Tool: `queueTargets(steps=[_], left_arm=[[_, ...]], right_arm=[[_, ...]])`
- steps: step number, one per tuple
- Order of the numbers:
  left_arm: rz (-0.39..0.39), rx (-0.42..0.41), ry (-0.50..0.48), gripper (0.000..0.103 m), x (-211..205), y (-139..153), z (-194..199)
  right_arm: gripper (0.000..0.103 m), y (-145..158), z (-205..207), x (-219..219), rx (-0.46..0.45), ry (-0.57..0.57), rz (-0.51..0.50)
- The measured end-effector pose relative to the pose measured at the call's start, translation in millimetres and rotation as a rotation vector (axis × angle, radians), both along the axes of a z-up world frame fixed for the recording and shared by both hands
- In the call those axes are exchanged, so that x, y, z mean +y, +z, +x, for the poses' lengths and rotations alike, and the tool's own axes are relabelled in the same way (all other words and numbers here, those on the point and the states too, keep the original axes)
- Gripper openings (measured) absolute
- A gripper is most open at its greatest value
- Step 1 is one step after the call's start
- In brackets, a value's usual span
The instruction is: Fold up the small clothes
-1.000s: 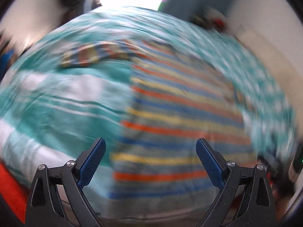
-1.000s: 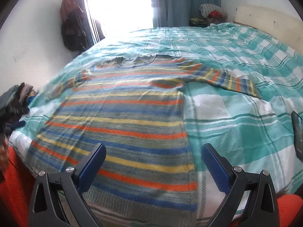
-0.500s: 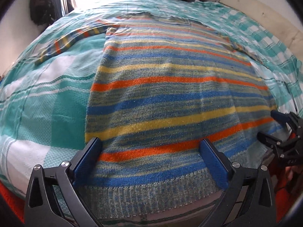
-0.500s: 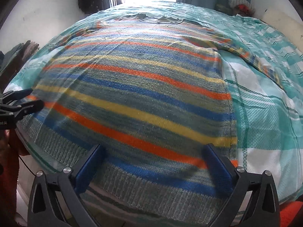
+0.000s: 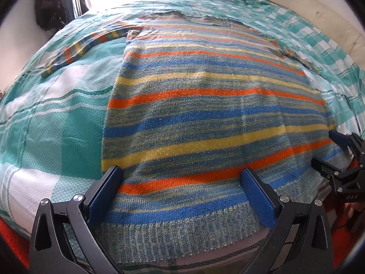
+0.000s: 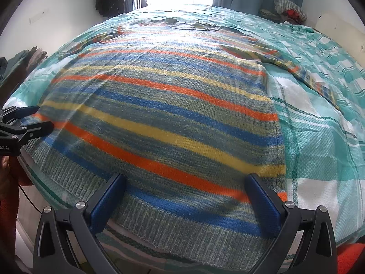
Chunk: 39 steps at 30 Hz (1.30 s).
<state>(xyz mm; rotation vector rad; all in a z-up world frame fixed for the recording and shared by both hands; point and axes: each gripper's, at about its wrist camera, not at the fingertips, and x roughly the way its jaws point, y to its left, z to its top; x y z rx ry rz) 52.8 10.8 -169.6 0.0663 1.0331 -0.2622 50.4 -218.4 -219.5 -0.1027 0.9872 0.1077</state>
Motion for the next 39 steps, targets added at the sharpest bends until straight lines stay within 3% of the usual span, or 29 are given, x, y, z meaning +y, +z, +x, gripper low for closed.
queueTargets(steps=[39], left_arm=[[0.021, 0.02, -0.009, 0.102, -2.9, -2.0, 1.9]], right_arm=[[0.103, -0.6, 0.3, 2.3, 0.0, 0.001, -0.004]])
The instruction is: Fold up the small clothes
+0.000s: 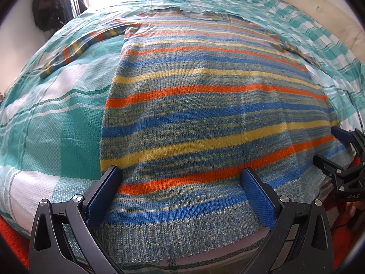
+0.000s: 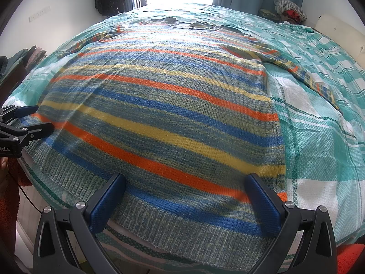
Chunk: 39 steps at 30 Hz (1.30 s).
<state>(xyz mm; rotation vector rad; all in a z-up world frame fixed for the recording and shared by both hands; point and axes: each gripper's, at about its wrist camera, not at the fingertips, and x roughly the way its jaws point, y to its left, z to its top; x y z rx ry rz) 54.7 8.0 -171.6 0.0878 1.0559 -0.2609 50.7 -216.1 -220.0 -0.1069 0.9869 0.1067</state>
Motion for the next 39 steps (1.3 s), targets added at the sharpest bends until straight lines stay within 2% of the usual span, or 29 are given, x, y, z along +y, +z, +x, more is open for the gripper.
queueTargets(steps=[39], left_arm=[[0.03, 0.01, -0.003, 0.103, -3.6, -0.9, -0.3]], right_arm=[[0.103, -0.3, -2.1, -1.7, -0.004, 0.0, -0.006]])
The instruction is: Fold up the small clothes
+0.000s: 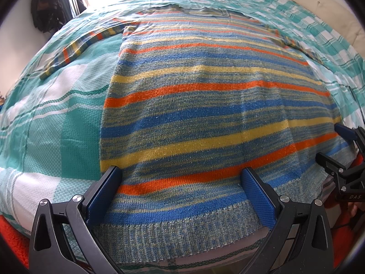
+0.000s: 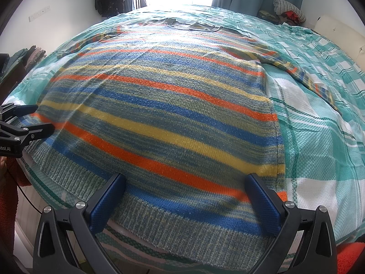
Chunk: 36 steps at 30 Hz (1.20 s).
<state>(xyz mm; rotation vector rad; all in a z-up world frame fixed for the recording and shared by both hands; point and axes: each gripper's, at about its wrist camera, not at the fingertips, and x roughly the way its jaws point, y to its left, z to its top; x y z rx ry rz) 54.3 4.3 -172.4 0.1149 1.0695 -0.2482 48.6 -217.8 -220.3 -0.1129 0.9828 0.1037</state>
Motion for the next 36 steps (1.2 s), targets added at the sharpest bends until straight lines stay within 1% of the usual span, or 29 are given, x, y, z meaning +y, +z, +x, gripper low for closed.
queueTargets(steps=[17, 19, 22, 23, 24, 25, 26, 27, 28, 30, 31, 32, 33, 34, 35, 36], left_arm=[[-0.003, -0.005, -0.005, 0.103, -0.3, -0.1, 0.0], [0.008, -0.01, -0.013, 0.103, -0.5, 1.6, -1.1], [0.028, 0.009, -0.007, 0.102, -0.8, 13.0, -6.0], [0.014, 0.019, -0.004, 0.102, 0.6, 18.5, -8.4], [-0.033, 0.028, 0.004, 0.102, 6.4, 28.5, -11.5], [-0.107, 0.022, 0.022, 0.102, 16.5, 40.9, -14.3], [-0.164, 0.009, 0.044, 0.102, 25.0, 50.1, -16.1], [-0.211, -0.008, 0.073, 0.102, 36.1, 59.4, -16.5], [-0.247, -0.032, 0.118, 0.102, 50.8, 69.3, -14.7], [-0.26, -0.073, 0.194, 0.102, 72.6, 79.0, -9.1], [-0.261, -0.098, 0.231, 0.102, 83.8, 81.8, -6.0], [-0.256, -0.122, 0.269, 0.102, 95.3, 83.0, -3.2], [-0.251, -0.136, 0.303, 0.102, 104.0, 82.8, -0.7], [-0.248, -0.142, 0.342, 0.102, 114.9, 80.7, 1.9], [-0.248, -0.141, 0.37, 0.102, 121.2, 78.0, 3.5], [-0.246, -0.138, 0.404, 0.102, 130.2, 73.3, 5.3]], right_arm=[[0.103, -0.7, -0.4, 1.2, 0.0, 0.0, -0.002], [0.103, 1.3, -0.4, 0.4, 0.008, -0.002, -0.004], [0.103, 12.7, 0.9, -3.4, 0.049, -0.004, 0.009], [0.102, 19.9, 0.5, -7.3, 0.059, -0.01, 0.02], [0.102, 30.4, -0.3, -13.9, 0.055, -0.02, 0.044], [0.102, 45.4, -0.1, -25.7, 0.028, -0.036, 0.084], [0.102, 58.5, 2.7, -38.6, 0.001, -0.052, 0.121], [0.102, 76.1, 10.7, -62.0, -0.029, -0.079, 0.161], [0.102, 87.1, 18.4, -80.8, -0.049, -0.104, 0.18], [0.102, 109.8, 44.8, -140.2, -0.107, -0.196, 0.246], [0.102, 115.3, 57.0, -167.8, -0.131, -0.246, 0.286], [0.102, 121.0, 70.9, -207.5, -0.158, -0.321, 0.34], [0.102, 122.3, 82.7, -238.4, -0.168, -0.389, 0.377], [0.102, 118.3, 97.2, -278.3, -0.159, -0.484, 0.425], [0.101, 109.3, 110.8, -315.0, -0.13, -0.574, 0.483], [0.098, 100.8, 120.5, -338.6, -0.103, -0.621, 0.536]])
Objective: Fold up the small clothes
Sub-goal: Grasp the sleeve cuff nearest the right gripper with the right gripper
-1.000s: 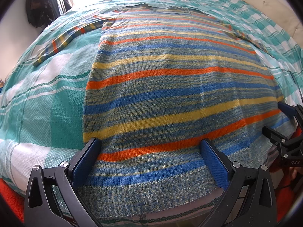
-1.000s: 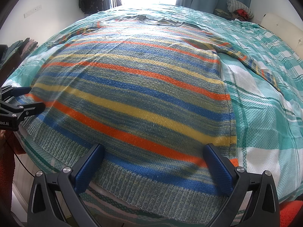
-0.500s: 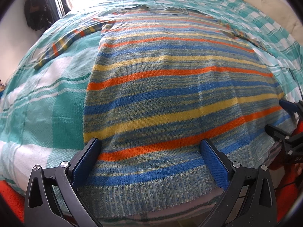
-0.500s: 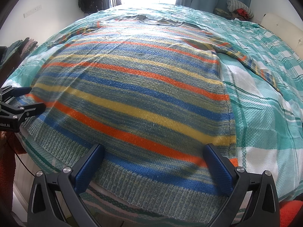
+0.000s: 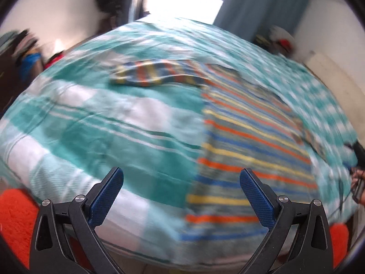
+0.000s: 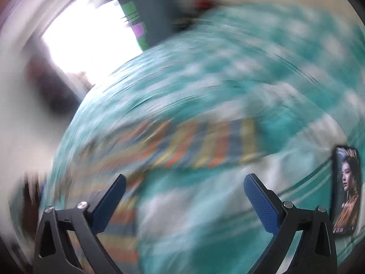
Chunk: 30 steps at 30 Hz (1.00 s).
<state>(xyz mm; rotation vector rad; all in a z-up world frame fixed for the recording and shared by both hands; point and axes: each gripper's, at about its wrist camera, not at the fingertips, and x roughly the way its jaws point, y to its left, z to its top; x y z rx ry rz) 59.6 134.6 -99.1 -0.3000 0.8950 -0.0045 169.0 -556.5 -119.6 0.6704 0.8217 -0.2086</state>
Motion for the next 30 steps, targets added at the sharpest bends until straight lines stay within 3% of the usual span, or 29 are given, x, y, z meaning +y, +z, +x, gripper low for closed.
queueTargets(steps=[2, 4, 11, 13, 14, 15, 17, 21, 26, 30], left_arm=[[0.01, 0.019, 0.046, 0.102, 11.1, -10.1, 2.2], [0.034, 0.058, 0.081, 0.102, 17.4, -22.2, 3.6], [0.076, 0.11, 0.081, 0.102, 11.6, -39.0, 6.7], [0.094, 0.123, 0.068, 0.102, 6.1, -43.7, 9.9], [0.103, 0.127, 0.063, 0.102, 4.3, -44.9, 10.1], [0.115, 0.129, 0.058, 0.102, 2.2, -45.8, 10.4], [0.121, 0.129, 0.05, 0.102, -0.3, -44.8, 9.2], [0.091, 0.12, 0.049, 0.102, 3.4, -43.8, 8.3], [0.052, 0.116, 0.055, 0.102, 7.6, -44.5, 11.4], [0.037, 0.111, 0.053, 0.102, 9.3, -43.0, 9.7]], right_arm=[[0.09, -22.8, 19.4, -40.3, 0.048, -0.046, 0.094], [0.084, -42.5, 34.7, -62.2, 0.102, -0.081, 0.09], [0.063, -92.8, 62.3, -76.0, 0.186, -0.102, 0.094], [0.048, -97.4, 64.9, -71.8, 0.179, -0.098, 0.097], [0.021, -100.1, 69.2, -70.2, 0.185, -0.077, 0.101], [0.008, -102.5, 75.3, -65.9, 0.215, -0.049, 0.091], [0.007, -91.1, 79.3, -57.4, 0.226, -0.036, 0.017], [0.007, -24.5, 90.1, -22.8, 0.061, 0.042, -0.06], [0.007, 56.6, 130.8, 75.3, -0.118, 0.309, -0.024], [0.007, 73.7, 171.4, 178.4, -0.192, 0.508, 0.081]])
